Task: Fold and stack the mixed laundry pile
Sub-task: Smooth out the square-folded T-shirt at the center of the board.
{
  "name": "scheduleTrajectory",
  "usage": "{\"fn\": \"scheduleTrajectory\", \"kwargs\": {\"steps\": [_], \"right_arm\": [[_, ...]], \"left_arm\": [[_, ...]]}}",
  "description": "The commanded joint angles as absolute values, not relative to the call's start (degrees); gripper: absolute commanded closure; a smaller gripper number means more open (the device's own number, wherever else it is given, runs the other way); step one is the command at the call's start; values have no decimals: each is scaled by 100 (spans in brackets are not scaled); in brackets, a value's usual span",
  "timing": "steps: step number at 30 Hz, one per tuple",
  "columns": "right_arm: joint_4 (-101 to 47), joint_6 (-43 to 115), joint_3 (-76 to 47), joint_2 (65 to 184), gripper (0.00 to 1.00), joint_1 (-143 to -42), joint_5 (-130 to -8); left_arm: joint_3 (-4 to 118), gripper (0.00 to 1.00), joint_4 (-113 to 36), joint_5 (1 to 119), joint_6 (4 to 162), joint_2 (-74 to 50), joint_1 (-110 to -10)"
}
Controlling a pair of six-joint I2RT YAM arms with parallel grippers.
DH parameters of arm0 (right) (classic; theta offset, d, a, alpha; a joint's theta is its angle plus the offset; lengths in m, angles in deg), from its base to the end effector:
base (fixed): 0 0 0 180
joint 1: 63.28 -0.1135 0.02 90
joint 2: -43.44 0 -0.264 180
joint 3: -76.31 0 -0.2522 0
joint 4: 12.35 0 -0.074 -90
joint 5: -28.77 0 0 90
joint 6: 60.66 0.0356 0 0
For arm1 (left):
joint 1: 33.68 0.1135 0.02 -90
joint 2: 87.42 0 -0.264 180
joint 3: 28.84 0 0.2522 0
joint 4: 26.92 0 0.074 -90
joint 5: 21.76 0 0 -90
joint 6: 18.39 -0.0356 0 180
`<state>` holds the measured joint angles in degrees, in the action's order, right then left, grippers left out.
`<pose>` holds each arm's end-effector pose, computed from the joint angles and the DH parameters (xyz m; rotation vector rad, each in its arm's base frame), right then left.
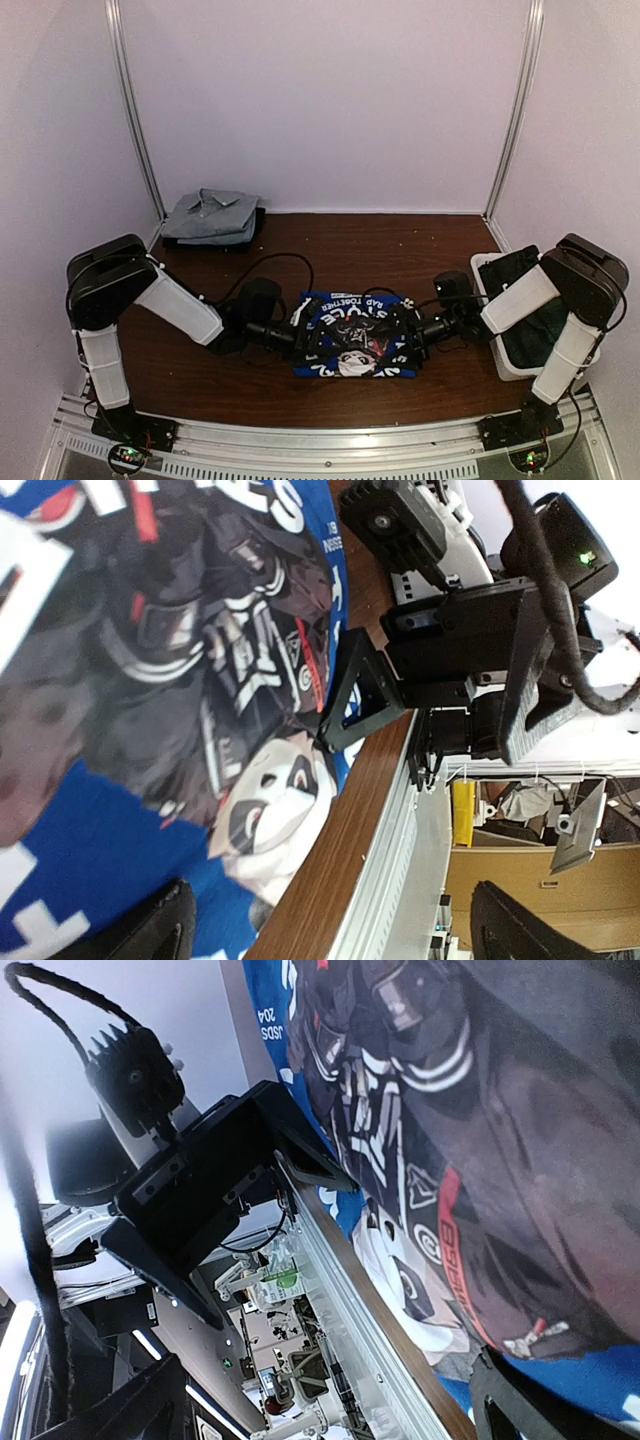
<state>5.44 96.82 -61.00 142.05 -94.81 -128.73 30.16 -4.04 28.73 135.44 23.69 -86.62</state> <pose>0.2127 0.1691 0.1115 0.0011 -2.2666 -1.7326 0.1980 -0.2997 0.1112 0.2924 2.5880 -1.7524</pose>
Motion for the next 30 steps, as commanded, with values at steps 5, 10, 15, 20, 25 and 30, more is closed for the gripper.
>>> {"fn": "scheduleTrajectory", "kwargs": {"steps": [5,10,15,20,25,30], "right_arm": [[-1573,8970,-5431,13268,0,-9330,-12466],[-1820,8668,-4245,13632,0,-9168,-12410],[-1106,8825,-3618,14663,0,-9014,-12399],[-1198,8262,-3292,15579,1,-8694,-12466],[-1387,7933,-3320,15994,3,-8399,-12604],[-1108,8326,-3693,15472,3,-8916,-12696]], "left_arm": [[2979,2,-2122,3249,13099,1180,-8459],[3974,2,-2694,3244,12606,1488,-8324],[4466,2,-2161,3307,12773,2323,-7923],[4644,2,-1948,3390,12827,2885,-7564],[4128,2,-1829,3372,12828,2892,-7107],[4398,2,-2983,3451,12015,2568,-6925]]}}
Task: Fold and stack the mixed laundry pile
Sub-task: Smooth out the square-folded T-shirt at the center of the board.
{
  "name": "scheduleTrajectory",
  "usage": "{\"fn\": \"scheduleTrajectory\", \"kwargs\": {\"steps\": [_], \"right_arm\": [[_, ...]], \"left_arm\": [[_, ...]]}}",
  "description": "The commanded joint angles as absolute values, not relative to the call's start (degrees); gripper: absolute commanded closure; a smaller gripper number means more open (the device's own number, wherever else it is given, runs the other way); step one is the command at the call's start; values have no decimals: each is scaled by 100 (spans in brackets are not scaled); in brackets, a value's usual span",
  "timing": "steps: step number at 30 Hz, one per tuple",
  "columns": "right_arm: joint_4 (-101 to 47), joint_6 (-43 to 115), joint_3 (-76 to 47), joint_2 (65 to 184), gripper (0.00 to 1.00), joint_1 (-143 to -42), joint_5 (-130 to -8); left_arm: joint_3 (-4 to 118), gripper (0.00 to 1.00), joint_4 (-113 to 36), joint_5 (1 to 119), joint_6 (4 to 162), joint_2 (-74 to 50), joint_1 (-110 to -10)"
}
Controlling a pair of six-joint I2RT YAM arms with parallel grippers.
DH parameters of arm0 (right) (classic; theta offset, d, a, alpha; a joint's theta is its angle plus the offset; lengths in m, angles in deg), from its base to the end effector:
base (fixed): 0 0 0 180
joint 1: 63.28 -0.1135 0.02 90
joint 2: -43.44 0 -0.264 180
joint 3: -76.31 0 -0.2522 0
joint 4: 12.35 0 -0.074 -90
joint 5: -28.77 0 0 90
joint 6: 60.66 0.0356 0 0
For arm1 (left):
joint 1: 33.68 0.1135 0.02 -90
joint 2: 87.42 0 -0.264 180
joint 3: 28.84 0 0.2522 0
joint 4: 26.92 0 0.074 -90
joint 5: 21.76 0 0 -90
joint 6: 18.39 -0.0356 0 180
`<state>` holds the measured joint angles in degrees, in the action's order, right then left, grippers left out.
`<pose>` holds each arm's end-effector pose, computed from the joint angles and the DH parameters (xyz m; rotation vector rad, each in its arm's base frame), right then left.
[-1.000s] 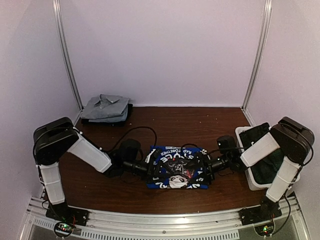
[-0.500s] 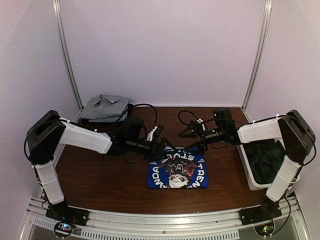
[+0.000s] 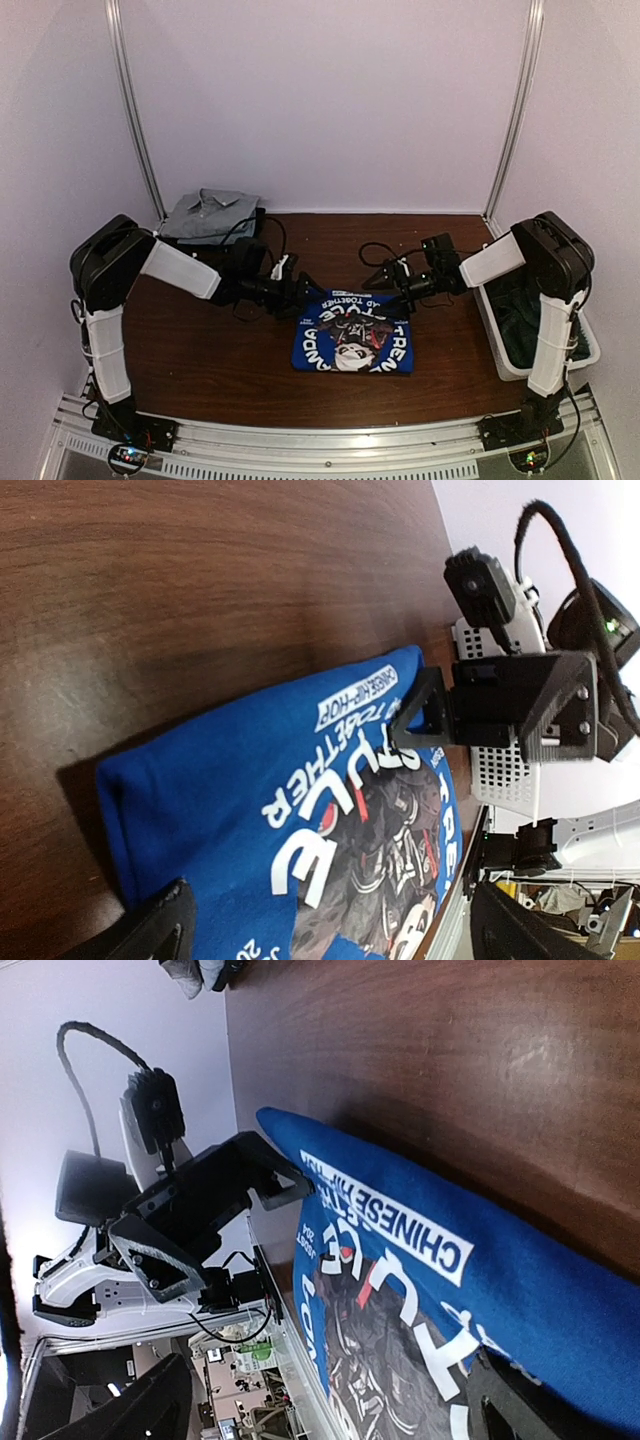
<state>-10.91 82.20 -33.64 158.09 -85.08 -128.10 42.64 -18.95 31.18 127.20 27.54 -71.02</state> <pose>0.3350 0.1692 0.1162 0.0183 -2.4360 -1.8449 0.3032 -0.2583 0.1198 0.0295 2.5372 -1.5107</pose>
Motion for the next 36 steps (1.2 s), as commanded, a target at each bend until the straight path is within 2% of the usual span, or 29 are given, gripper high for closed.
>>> {"fn": "scheduleTrajectory", "kwargs": {"steps": [1,4,8,11,15,19,29,32,36], "right_arm": [[-884,8572,-3806,15316,3,-9105,-12729],[-895,8757,-4003,14739,3,-9317,-12676],[-2164,7897,-3715,14153,3,-8993,-12437],[-3009,7245,-3313,14302,3,-8983,-12401],[-2257,7526,-3323,14847,10,-9075,-12698],[-2095,7443,-3324,15440,25,-9079,-12830],[-1874,7790,-3882,14955,30,-9779,-12680],[-2062,7861,-3768,14463,30,-9547,-12461],[-2926,7710,-3670,13636,31,-9096,-12023]], "left_arm": [[4540,2,-3270,3482,11848,2540,-6907],[4983,2,-4173,3632,11351,2274,-6919],[5118,2,-5277,4065,10829,1522,-7075],[4984,2,-5607,3975,10611,1194,-7262],[4511,2,-4985,3414,10888,1279,-7730],[4036,2,-4351,3279,11316,1607,-7955],[5193,2,-5795,4455,10153,2542,-7095],[5562,2,-6078,4796,9583,2220,-7111],[5800,2,-6280,5224,8823,1484,-7631]]}}
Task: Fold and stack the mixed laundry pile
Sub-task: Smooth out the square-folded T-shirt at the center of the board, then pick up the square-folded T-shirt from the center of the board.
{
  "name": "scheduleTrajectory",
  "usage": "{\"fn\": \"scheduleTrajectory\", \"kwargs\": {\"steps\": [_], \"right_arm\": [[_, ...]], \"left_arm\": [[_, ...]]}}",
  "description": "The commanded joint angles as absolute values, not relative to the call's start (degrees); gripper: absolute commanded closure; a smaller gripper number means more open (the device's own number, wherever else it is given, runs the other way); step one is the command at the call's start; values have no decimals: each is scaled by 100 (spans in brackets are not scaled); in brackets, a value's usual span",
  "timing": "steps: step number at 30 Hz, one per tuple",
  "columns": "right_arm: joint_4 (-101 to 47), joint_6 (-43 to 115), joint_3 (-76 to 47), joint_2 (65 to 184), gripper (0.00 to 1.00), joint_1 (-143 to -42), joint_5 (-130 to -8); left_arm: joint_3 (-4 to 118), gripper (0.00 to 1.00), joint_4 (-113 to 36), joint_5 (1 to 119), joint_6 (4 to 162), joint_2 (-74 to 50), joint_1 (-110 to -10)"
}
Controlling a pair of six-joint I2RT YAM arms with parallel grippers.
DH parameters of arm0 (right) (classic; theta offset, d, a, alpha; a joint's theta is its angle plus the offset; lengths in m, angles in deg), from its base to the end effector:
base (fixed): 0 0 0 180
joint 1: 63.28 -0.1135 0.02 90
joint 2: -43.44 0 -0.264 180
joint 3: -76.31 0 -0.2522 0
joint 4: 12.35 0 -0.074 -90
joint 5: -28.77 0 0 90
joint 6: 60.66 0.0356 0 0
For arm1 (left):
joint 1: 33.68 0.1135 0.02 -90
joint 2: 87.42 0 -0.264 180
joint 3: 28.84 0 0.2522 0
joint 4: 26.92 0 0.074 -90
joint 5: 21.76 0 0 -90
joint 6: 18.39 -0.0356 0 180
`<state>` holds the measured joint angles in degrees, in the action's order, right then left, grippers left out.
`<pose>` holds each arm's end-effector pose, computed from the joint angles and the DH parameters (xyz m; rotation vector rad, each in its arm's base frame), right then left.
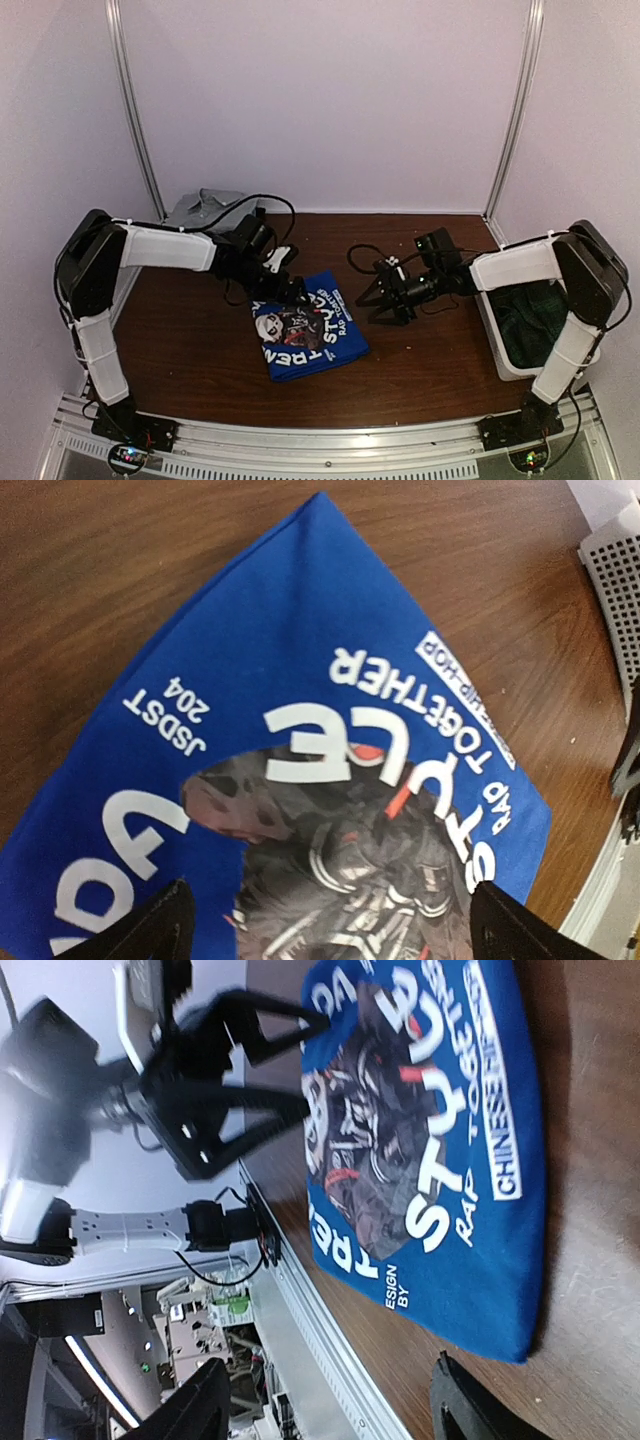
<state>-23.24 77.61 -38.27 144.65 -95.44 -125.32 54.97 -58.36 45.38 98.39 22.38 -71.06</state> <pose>0.2685 0.2067 0.1598 0.2499 -2.4158 -1.7310 0.3044 -0.2500 0.1614 0.4128 2.7042 -0.8915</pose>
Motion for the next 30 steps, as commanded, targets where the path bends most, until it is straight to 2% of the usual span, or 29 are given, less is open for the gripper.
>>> {"fn": "scheduleTrajectory", "kwargs": {"steps": [1,3,7,10,13,17,24,30], "right_arm": [[-3095,7685,-3700,13449,31,-9038,-11891],[-3250,7751,-3861,13131,31,-9010,-11630],[-2947,8287,-4573,12689,37,-9017,-11236],[-2663,8746,-5032,12498,37,-9024,-11038],[-2095,9310,-5470,12223,37,-9088,-10804],[-2038,9552,-5659,12045,36,-9230,-10493],[-1487,10222,-6168,11953,34,-9378,-10243],[-970,10739,-6443,12014,33,-9513,-10069]], "left_arm": [[5804,3,-6332,5374,8563,1311,-7815],[5819,9,-6462,5783,8046,1078,-8271],[5725,34,-6521,6584,7256,984,-9217],[5745,46,-6522,6989,6983,1189,-9585],[5778,50,-6521,7191,6783,1453,-9935],[5776,53,-6525,7423,6694,1811,-10242],[5728,57,-6264,8031,6673,2292,-10280],[5717,62,-6162,7812,6411,2695,-10301]]}}
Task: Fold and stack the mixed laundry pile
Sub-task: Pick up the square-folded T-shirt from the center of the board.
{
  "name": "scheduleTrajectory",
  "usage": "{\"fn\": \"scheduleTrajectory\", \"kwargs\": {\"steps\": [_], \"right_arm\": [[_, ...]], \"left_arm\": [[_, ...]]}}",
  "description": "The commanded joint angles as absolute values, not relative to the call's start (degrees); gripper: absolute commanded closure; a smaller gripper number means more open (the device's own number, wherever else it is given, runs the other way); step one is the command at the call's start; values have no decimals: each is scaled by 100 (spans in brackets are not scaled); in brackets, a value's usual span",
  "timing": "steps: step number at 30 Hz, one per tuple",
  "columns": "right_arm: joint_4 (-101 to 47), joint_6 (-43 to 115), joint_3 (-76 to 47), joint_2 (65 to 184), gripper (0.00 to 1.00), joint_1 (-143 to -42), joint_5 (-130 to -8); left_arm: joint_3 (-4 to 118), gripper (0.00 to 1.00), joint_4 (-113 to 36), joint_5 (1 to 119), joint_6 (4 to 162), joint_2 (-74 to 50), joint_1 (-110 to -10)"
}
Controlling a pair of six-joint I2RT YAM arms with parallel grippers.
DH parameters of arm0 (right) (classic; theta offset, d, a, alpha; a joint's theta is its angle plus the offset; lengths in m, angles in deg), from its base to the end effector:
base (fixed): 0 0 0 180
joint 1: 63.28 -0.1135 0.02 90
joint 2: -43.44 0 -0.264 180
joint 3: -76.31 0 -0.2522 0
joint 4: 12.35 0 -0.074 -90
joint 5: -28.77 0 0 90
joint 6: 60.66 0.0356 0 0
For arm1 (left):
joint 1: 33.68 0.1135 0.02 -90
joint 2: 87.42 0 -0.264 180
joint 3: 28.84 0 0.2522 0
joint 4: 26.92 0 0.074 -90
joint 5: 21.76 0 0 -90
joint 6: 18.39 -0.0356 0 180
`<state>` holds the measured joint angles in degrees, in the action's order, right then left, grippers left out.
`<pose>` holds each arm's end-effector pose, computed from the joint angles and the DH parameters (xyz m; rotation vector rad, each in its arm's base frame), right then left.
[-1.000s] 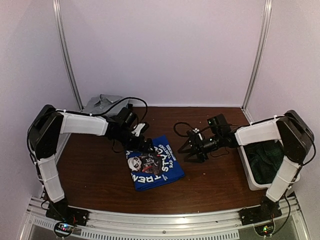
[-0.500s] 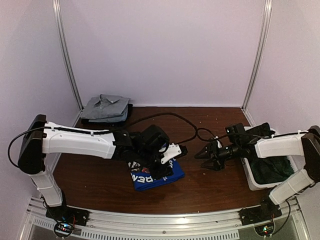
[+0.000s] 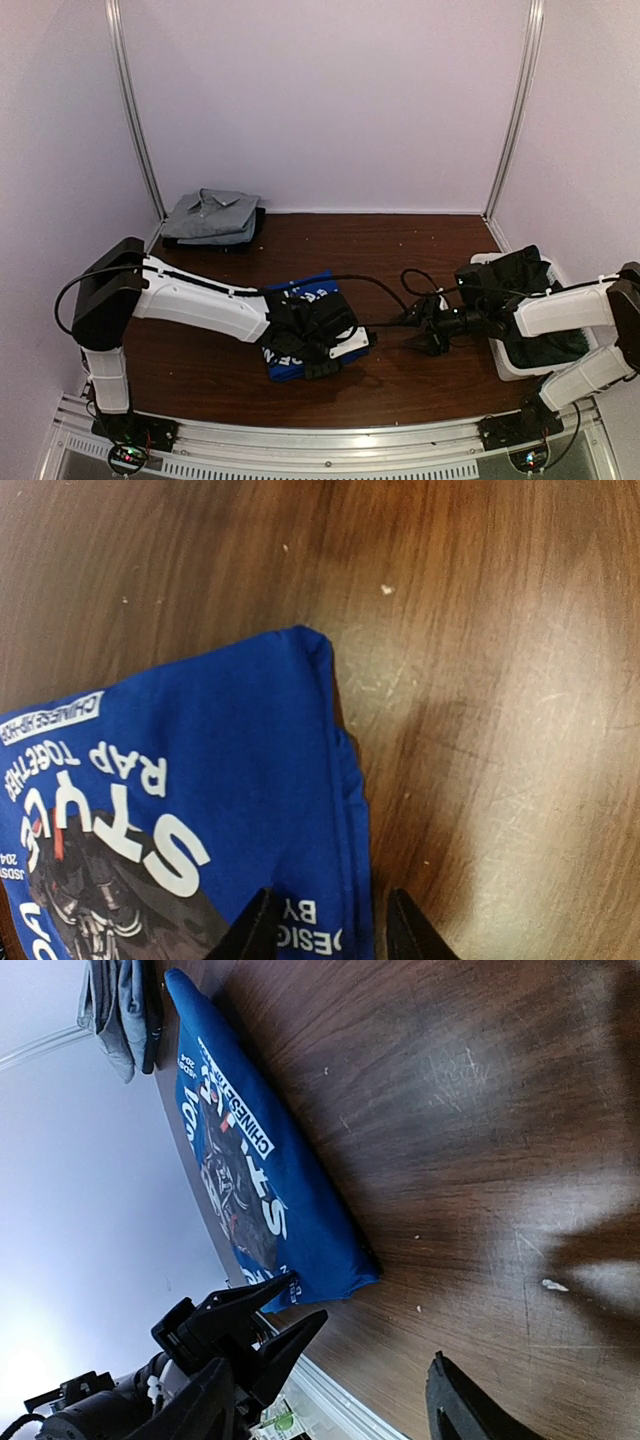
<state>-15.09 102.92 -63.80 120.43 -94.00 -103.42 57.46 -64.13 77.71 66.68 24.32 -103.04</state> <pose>0.1931 0.1425 0.1543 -0.5189 -2.6217 -1.5945 0.1449 -0.3682 0.1535 1.5560 2.1424 -0.1579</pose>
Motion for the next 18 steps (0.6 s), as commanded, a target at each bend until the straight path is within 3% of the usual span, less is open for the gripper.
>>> {"fn": "scheduleTrajectory", "kwargs": {"steps": [1,6,10,18], "right_arm": [[-979,10744,-6424,12043,32,-9543,-10043],[-777,10876,-6471,12187,26,-9651,-9964],[-529,11014,-6430,12393,19,-9758,-9885],[514,11526,-6375,13130,16,-10052,-9941]], "left_arm": [[5717,63,-6156,7768,6356,2745,-10302],[5728,68,-6066,7555,6334,2899,-10302],[5952,99,-6040,7464,6463,2980,-10280],[6317,100,-5880,7117,7003,2773,-10056]]}}
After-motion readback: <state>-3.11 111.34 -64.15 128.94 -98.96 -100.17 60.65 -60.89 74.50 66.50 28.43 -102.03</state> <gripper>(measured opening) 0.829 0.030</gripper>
